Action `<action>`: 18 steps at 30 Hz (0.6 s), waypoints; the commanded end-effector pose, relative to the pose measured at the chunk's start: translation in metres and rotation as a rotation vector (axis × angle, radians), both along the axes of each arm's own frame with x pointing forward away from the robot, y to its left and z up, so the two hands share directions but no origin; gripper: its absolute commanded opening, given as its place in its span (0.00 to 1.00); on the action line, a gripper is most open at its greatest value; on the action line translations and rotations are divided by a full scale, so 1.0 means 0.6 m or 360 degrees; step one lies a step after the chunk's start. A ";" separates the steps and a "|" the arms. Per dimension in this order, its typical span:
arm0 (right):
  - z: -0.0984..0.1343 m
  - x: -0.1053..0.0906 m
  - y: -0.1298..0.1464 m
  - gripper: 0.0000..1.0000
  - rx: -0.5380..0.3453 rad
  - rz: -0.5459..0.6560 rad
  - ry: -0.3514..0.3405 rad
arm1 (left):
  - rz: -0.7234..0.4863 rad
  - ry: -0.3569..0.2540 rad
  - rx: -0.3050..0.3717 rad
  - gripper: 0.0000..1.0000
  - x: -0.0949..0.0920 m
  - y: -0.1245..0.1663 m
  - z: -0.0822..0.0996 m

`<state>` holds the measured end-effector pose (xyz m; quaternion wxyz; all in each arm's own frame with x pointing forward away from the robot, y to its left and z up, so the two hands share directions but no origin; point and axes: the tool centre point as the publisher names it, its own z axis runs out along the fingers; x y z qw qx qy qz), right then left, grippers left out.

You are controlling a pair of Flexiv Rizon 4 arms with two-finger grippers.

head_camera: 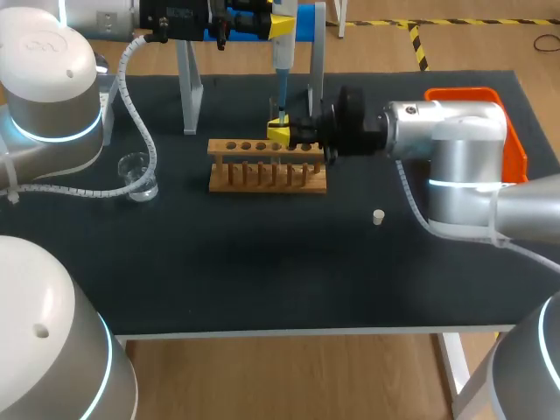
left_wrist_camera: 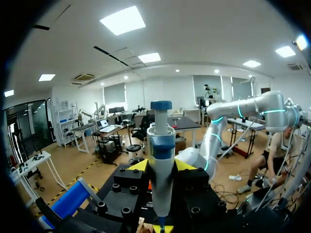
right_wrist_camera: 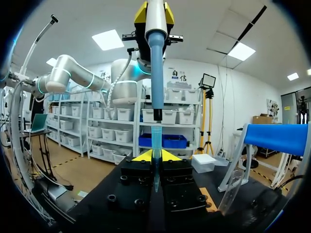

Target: Invert the test tube, pick up the pipette, mount the tip to pipette, aspirate from beaker and dispense into the tube, eject the tip, return the pipette, and cap with the stopper.

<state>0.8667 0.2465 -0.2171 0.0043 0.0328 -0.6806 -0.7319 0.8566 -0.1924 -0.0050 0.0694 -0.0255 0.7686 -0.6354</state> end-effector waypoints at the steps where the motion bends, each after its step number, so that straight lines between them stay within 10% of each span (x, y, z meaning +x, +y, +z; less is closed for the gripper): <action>1: 0.002 0.000 -0.002 0.00 -0.0005 0.0001 -0.0001 | 0.0001 -0.0002 -0.0003 0.00 0.000 0.000 0.000; 18: 0.008 0.001 -0.002 0.00 -0.0003 0.0008 -0.0009 | 0.0001 -0.0002 -0.0003 0.00 0.000 0.000 0.000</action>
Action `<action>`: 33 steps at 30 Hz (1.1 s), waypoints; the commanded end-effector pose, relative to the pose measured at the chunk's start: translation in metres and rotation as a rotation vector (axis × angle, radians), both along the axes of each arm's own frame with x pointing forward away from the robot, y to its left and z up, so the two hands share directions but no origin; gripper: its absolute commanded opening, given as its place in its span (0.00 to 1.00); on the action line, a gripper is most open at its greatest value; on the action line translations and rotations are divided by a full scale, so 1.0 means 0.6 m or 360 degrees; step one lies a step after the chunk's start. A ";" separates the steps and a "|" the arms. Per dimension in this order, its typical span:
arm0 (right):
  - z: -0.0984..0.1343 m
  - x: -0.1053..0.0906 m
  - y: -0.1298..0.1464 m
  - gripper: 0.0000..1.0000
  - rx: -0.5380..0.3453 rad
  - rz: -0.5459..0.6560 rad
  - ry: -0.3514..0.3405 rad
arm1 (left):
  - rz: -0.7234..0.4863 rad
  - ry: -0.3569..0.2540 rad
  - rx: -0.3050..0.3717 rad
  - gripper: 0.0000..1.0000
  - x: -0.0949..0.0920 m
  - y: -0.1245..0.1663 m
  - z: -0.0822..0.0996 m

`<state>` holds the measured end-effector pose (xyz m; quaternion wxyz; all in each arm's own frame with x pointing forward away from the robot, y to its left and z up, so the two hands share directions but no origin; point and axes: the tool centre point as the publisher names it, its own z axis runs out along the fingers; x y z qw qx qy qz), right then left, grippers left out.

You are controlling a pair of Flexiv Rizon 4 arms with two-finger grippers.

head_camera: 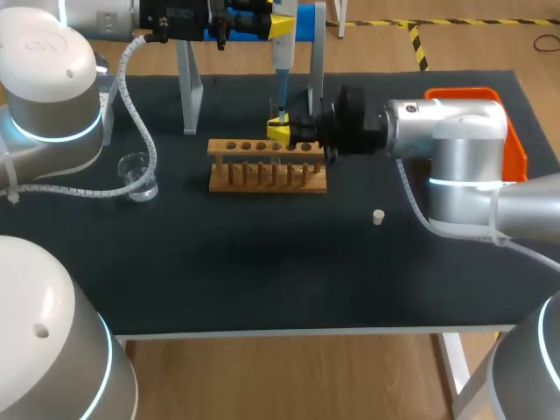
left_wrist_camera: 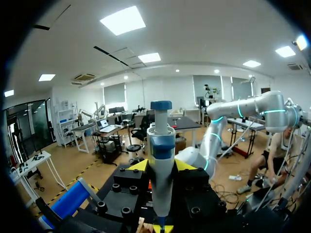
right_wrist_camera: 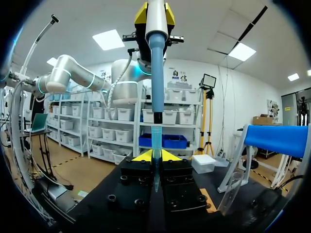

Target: Invert the test tube, pick up the pipette, mount the tip to pipette, aspirate from beaker and dispense into the tube, eject the tip, return the pipette, and cap with the stopper.

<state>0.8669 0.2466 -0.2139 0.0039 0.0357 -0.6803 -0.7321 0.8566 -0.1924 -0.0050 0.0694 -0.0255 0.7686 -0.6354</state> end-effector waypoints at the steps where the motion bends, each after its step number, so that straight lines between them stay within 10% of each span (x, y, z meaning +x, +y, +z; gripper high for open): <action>1: 0.004 0.001 -0.002 0.00 -0.0006 0.0003 -0.0002 | 0.0001 -0.0002 -0.0003 0.00 0.000 0.000 0.000; 33: 0.009 -0.004 0.001 0.00 -0.0002 0.0015 -0.0018 | 0.0001 -0.0002 -0.0003 0.00 0.000 0.000 0.000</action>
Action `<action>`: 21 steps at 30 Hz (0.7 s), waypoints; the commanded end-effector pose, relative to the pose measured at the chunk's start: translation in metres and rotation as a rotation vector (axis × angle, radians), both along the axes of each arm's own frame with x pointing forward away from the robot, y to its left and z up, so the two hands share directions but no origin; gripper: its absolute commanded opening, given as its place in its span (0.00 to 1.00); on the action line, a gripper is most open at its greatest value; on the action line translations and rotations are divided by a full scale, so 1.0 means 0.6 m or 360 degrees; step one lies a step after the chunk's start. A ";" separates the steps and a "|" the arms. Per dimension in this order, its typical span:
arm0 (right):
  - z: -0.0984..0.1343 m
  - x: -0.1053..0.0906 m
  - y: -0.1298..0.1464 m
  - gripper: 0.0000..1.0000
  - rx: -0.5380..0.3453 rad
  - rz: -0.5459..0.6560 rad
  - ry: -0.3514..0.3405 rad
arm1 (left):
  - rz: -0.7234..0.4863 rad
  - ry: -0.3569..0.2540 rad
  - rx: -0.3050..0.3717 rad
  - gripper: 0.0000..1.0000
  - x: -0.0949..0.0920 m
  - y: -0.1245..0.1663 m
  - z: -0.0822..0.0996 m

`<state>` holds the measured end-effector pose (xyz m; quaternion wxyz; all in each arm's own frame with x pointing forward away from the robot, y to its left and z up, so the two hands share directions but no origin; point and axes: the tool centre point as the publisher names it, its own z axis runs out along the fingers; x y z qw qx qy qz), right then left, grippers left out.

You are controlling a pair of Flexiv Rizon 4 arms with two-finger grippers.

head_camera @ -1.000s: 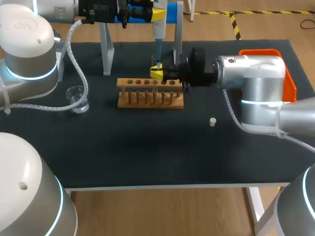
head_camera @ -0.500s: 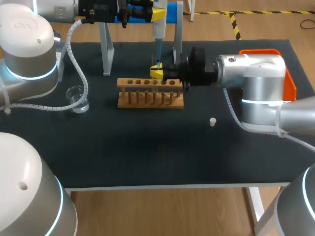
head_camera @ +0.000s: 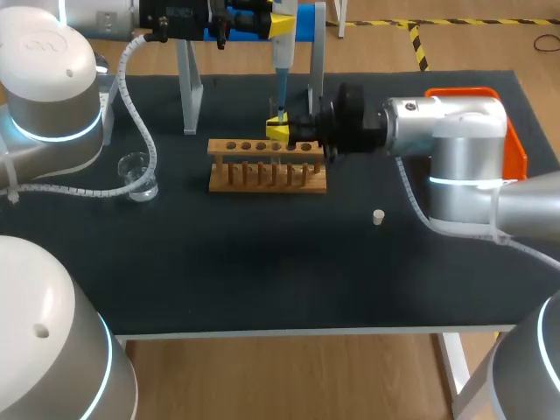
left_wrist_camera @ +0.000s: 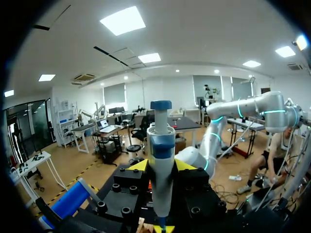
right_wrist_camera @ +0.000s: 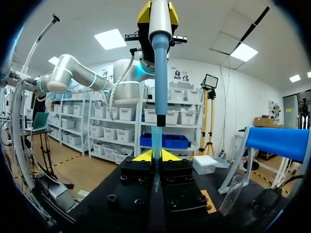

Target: Invert the test tube, pick up the pipette, mount the tip to pipette, aspirate from beaker and dispense into the tube, eject the tip, return the pipette, and cap with the stopper.

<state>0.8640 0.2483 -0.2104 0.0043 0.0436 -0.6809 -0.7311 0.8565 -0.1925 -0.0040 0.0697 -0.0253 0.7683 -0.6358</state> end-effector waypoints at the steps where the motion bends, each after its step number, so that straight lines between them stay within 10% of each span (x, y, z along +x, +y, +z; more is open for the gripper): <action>1: 0.004 0.002 -0.002 0.00 0.0004 -0.0004 -0.0001 | 0.0001 -0.0001 -0.0002 0.00 0.000 0.000 -0.002; 21: 0.005 0.009 -0.004 0.00 -0.0001 -0.0021 0.0002 | 0.0001 -0.0001 -0.0002 0.00 0.000 0.000 -0.002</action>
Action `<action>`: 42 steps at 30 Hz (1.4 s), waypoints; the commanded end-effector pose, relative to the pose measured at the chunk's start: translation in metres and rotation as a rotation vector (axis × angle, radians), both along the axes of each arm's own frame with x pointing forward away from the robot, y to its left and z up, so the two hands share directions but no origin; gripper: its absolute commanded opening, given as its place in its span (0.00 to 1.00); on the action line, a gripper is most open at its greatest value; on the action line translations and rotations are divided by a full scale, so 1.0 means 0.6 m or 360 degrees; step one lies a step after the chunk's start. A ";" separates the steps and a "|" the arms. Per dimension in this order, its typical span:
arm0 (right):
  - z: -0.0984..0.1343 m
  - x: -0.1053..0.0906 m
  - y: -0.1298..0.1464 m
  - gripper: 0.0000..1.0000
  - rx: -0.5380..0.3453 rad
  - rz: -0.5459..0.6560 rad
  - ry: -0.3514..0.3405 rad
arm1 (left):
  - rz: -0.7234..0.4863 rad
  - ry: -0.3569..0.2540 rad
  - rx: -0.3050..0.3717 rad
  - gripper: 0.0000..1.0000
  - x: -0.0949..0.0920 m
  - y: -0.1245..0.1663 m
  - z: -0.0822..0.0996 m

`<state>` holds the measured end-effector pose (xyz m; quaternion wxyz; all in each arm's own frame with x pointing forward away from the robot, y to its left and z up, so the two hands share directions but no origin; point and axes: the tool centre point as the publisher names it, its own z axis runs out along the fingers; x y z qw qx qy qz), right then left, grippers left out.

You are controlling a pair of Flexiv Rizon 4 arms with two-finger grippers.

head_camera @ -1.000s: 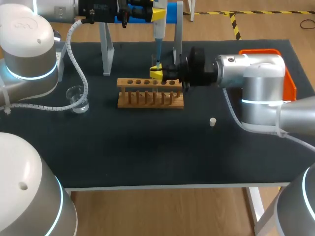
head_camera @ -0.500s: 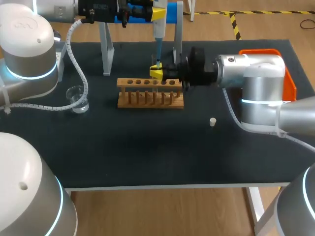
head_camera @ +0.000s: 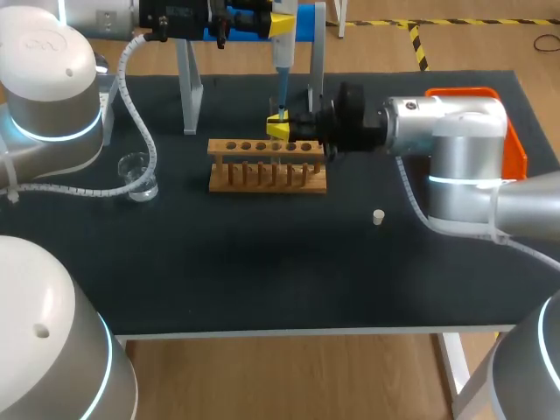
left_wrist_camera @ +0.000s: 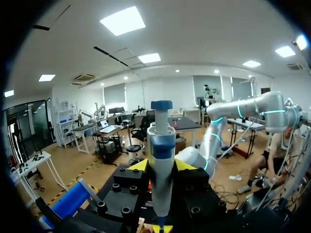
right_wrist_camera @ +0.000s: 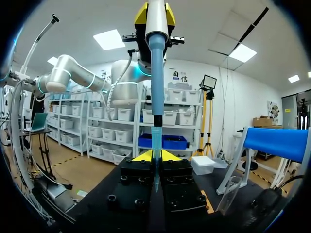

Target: Invert the test tube, pick up the pipette, mount the tip to pipette, aspirate from beaker and dispense into the tube, eject the tip, return the pipette, and cap with the stopper.

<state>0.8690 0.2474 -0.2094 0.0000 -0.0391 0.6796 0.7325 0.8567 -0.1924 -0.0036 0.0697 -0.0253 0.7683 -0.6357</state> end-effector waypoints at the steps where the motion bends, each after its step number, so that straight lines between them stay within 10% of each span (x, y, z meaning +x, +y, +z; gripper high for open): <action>1: 0.003 0.001 -0.002 0.00 -0.0009 -0.0002 0.0000 | 0.0001 -0.0001 -0.0002 0.00 0.000 0.000 -0.003; 42: 0.053 0.010 -0.005 0.00 0.0046 -0.0017 -0.0058 | 0.0001 -0.0001 -0.0002 0.00 0.000 0.000 -0.003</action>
